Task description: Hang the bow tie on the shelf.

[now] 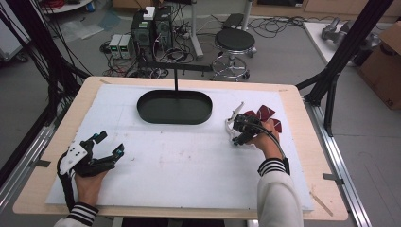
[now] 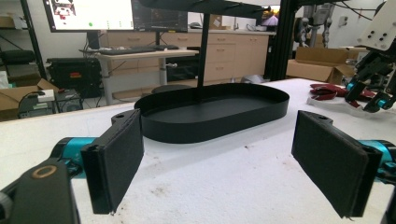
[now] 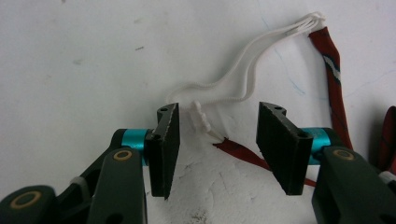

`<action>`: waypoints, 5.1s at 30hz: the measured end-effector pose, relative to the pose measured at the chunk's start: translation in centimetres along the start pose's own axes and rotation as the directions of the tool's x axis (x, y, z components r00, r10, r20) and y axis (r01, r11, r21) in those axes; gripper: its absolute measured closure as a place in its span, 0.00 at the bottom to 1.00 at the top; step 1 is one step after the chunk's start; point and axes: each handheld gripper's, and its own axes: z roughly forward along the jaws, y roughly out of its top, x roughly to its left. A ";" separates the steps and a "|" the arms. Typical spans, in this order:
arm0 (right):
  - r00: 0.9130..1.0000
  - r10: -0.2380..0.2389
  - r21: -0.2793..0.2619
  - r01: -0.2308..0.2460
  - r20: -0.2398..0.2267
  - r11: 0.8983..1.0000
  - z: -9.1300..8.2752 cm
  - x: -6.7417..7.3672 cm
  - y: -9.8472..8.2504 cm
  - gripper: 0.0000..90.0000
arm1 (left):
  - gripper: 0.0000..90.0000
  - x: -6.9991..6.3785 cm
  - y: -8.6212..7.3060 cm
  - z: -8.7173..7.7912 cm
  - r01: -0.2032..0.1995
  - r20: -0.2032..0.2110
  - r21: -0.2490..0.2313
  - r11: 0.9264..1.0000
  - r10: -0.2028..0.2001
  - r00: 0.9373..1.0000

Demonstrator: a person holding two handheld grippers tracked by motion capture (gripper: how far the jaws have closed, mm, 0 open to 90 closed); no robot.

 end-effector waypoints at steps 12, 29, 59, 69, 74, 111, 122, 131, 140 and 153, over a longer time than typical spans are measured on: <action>0.999 -0.042 -0.002 0.042 -0.001 0.999 0.1 0.2 0.1 0.58 | 0.19 0.0 0.0 0.0 0.000 0.001 0.000 1.000 0.000 1.000; 0.997 -0.080 0.015 0.081 -0.013 0.997 0.4 0.4 -0.2 0.71 | 0.19 0.0 0.0 0.0 0.000 0.000 -0.001 1.000 0.000 1.000; 1.000 0.012 -0.038 -0.013 -0.021 0.999 -0.4 0.2 0.0 0.94 | 0.19 0.1 0.0 0.0 0.001 0.000 0.000 1.000 -0.001 1.000; 0.986 0.161 -0.251 -0.166 -0.041 0.954 -2.0 0.1 -0.6 0.94 | 0.19 0.1 0.0 0.0 0.001 0.000 0.001 1.000 -0.001 1.000; 0.976 0.215 -0.339 -0.211 -0.027 0.917 -3.1 -0.1 -0.8 0.94 | 0.19 0.1 0.0 0.0 0.000 -0.001 0.001 1.000 0.000 1.000; 0.872 0.489 -0.850 -0.242 0.021 0.469 -10.0 0.7 1.3 0.95 | 0.19 0.0 0.0 0.0 0.001 0.000 0.001 1.000 -0.001 1.000; 0.875 0.485 -0.880 -0.222 0.010 0.419 -10.8 1.5 4.8 0.95 | 0.19 0.0 0.0 0.0 0.001 0.001 0.001 1.000 -0.001 1.000; 0.886 0.463 -0.881 -0.203 0.020 0.427 -10.5 2.2 8.4 0.95 | 0.19 0.0 0.0 0.0 0.002 -0.001 0.001 1.000 -0.002 1.000; 0.889 0.459 -0.875 -0.222 0.000 0.430 -9.9 2.3 11.0 0.95 | 0.19 0.0 0.0 0.0 0.009 -0.004 -0.002 1.000 -0.009 1.000; 0.896 0.443 -0.868 -0.216 0.005 0.447 -8.6 2.4 15.1 0.95 | 0.20 0.1 0.0 0.0 0.008 -0.004 -0.003 1.000 -0.008 1.000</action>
